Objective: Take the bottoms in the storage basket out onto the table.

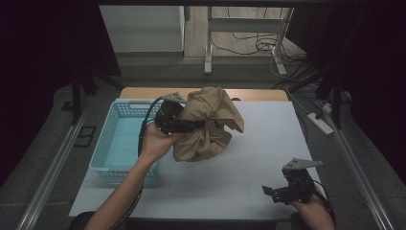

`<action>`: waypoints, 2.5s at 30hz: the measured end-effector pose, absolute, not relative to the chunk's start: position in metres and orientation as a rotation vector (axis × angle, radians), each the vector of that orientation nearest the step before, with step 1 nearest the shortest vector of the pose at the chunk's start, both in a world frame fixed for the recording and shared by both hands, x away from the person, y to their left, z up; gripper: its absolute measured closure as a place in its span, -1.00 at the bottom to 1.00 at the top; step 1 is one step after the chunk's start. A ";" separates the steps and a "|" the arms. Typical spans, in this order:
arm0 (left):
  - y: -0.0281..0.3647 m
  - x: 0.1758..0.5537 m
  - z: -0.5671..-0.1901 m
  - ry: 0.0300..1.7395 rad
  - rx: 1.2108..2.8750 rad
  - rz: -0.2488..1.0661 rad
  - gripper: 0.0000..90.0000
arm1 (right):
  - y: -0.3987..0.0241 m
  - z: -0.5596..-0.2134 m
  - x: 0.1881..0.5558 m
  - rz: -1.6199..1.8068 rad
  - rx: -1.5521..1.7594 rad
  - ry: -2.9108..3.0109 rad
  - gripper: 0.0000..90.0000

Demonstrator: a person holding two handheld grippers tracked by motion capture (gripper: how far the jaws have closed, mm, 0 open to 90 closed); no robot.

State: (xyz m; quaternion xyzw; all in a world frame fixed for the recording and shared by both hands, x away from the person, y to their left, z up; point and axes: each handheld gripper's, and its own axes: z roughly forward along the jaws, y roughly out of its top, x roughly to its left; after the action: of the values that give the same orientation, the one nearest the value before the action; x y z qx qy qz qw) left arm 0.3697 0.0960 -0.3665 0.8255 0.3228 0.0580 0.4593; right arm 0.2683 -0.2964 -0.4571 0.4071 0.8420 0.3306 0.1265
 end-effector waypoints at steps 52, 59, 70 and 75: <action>0.046 0.403 -0.482 0.889 2.327 0.115 -0.02 | -0.296 -0.458 0.269 0.954 1.191 2.462 -0.98; 0.040 0.404 -0.497 0.914 2.367 0.110 -0.23 | -0.295 -0.458 0.270 0.947 1.185 2.465 -0.98; 0.039 0.407 -0.508 0.930 2.376 0.044 -0.58 | -0.295 -0.458 0.270 0.934 1.182 2.475 -0.98; 0.041 0.409 -0.508 0.913 2.358 -0.005 -0.71 | -0.295 -0.458 0.269 0.937 1.181 2.471 -0.98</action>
State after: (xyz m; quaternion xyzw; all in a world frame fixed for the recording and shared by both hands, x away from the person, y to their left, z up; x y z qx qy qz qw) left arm 0.4087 0.0406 -0.5078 0.8891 0.3444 -0.0020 0.3016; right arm 0.2692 -0.2947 -0.4582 0.4049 0.8471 0.3213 0.1231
